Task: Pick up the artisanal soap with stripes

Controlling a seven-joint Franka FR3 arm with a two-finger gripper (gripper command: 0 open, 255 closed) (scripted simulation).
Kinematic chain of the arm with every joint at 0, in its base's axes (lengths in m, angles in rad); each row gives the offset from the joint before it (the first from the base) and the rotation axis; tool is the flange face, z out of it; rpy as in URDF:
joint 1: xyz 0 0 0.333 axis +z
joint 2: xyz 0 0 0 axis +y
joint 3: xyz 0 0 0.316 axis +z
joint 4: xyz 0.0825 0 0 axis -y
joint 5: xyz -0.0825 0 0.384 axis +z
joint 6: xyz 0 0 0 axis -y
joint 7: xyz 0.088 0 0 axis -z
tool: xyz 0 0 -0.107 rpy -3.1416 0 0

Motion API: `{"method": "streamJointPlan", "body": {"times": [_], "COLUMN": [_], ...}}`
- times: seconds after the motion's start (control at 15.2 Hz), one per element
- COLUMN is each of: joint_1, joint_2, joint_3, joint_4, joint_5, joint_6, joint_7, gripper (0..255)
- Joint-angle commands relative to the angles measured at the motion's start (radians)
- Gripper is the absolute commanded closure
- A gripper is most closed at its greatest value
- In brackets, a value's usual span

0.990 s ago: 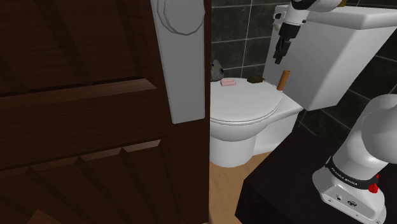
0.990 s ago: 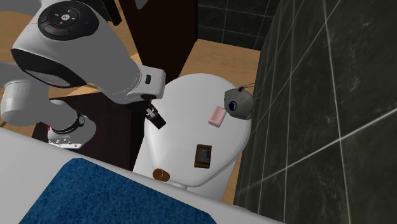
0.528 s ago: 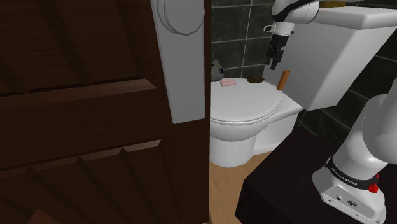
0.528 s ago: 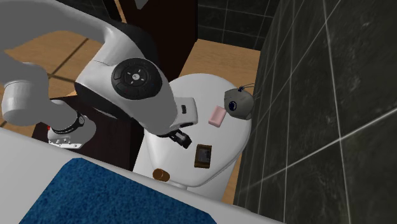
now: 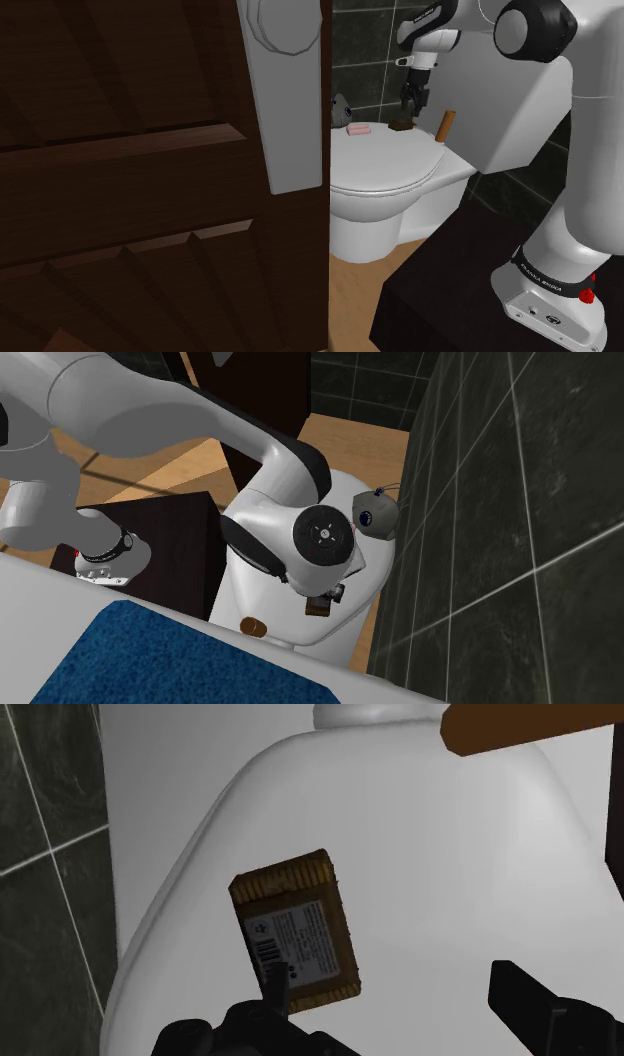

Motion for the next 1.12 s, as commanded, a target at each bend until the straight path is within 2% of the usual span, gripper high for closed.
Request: {"method": "streamJointPlan", "body": {"times": [0.0,0.07,0.13,0.73,0.79,1.06], "joint_1": [-0.046,-0.068,-0.072,-0.076,-0.076,-0.076], "joint_2": [0.101,0.149,0.154,0.194,0.193,0.194], "joint_3": [0.031,0.047,0.050,0.066,0.066,0.066], "joint_4": [0.101,0.154,0.160,0.117,0.116,0.116], "joint_5": [0.032,0.043,0.043,0.069,0.068,0.069], "joint_6": [-0.032,-0.048,-0.049,0.027,0.027,0.028], "joint_7": [-0.068,-0.096,-0.099,-0.120,-0.120,-0.120], "gripper": [0,0,0,0,255,255]}}
